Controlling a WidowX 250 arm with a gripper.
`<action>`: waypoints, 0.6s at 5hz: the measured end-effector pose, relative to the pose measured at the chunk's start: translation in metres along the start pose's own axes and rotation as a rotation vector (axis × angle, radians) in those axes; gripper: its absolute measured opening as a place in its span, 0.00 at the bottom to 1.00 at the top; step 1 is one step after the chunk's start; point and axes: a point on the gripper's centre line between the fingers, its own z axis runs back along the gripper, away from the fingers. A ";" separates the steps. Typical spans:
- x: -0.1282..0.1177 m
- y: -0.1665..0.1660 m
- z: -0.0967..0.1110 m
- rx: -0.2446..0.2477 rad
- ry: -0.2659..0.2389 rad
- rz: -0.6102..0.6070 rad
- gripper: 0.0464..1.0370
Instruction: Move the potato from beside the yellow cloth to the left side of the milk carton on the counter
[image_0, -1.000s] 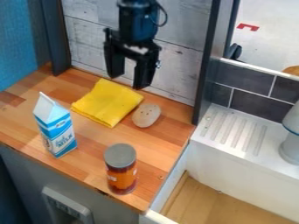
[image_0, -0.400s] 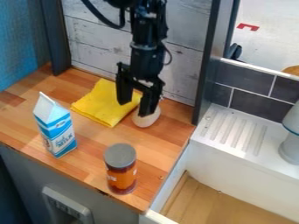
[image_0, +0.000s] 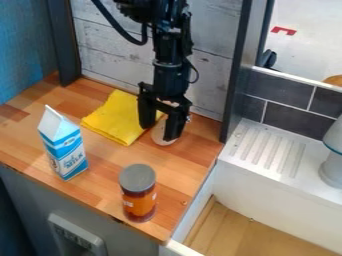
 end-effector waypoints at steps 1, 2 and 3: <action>0.006 0.000 -0.003 -0.008 -0.004 0.005 0.96; 0.010 0.002 -0.008 -0.011 0.008 0.011 0.91; 0.014 0.003 -0.012 -0.005 0.019 0.041 0.63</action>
